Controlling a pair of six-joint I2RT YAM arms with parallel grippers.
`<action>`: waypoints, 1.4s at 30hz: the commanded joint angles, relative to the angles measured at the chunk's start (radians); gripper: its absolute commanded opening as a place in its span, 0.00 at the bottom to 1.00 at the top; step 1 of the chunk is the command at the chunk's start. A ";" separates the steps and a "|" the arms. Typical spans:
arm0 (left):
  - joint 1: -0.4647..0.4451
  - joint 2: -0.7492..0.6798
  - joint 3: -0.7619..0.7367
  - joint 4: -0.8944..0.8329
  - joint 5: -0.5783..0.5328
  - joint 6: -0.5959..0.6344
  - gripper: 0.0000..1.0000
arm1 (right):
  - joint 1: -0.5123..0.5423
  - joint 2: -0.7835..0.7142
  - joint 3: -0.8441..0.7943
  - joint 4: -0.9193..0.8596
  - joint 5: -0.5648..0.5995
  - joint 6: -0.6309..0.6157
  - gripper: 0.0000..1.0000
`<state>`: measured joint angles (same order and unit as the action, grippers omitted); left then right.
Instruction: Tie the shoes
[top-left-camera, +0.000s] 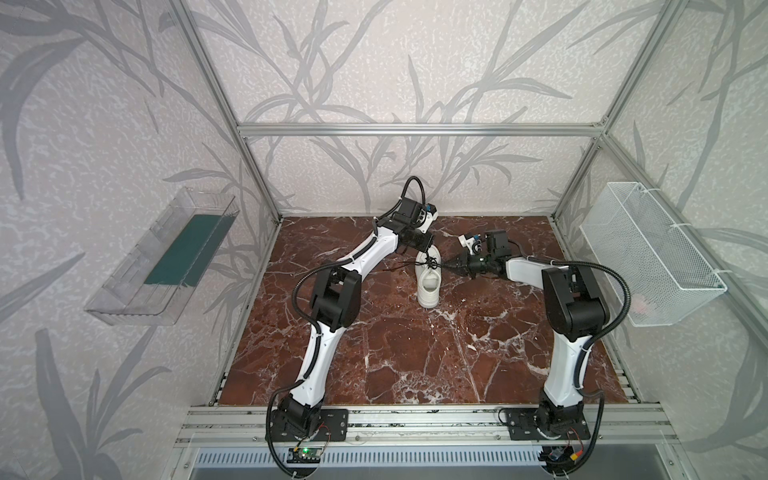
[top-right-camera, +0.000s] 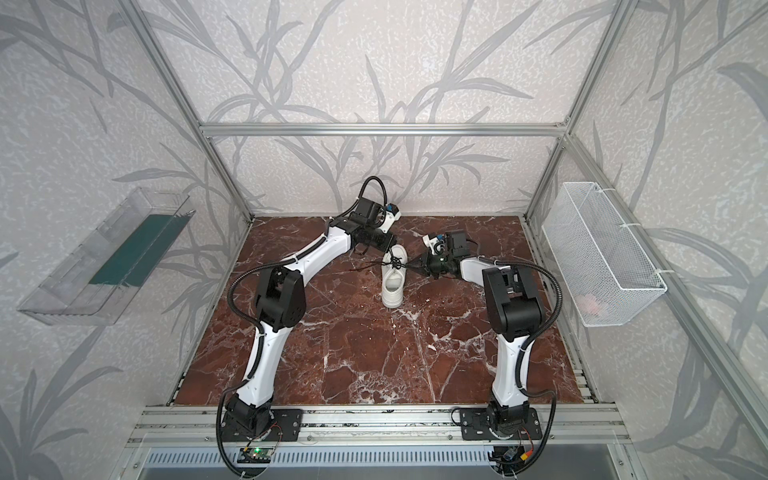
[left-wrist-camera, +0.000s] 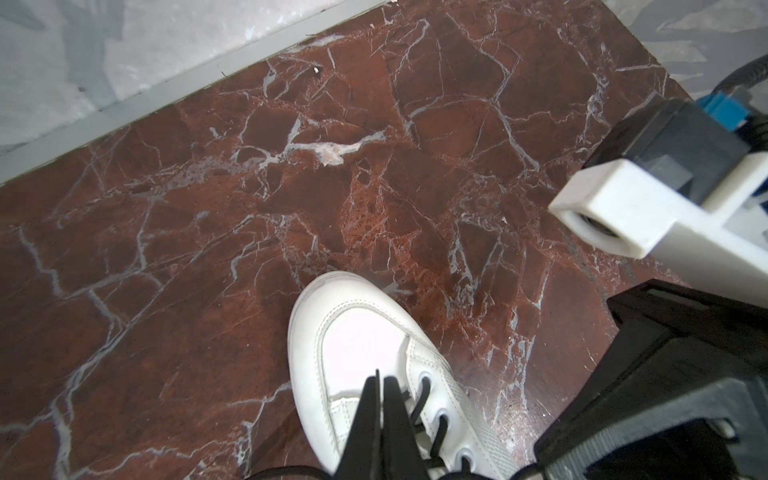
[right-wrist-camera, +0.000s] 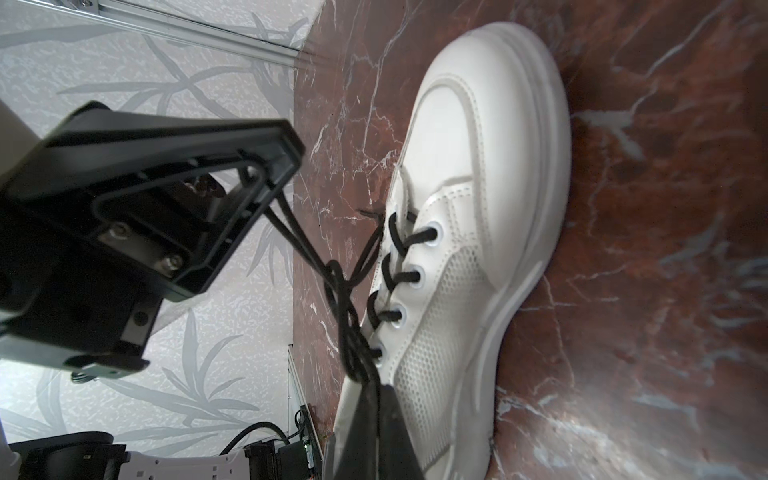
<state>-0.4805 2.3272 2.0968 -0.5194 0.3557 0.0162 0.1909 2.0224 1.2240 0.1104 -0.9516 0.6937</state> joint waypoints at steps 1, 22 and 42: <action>0.011 -0.059 -0.014 0.008 -0.014 -0.014 0.00 | -0.010 -0.052 -0.022 -0.025 -0.011 -0.027 0.00; 0.042 -0.121 -0.086 0.021 -0.032 -0.014 0.00 | -0.067 -0.111 -0.104 -0.064 0.011 -0.086 0.00; 0.079 -0.139 -0.125 0.014 -0.034 -0.009 0.00 | -0.117 -0.142 -0.164 -0.072 0.034 -0.103 0.00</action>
<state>-0.4152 2.2475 1.9800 -0.5095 0.3378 0.0071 0.0841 1.9259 1.0721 0.0521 -0.9318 0.6079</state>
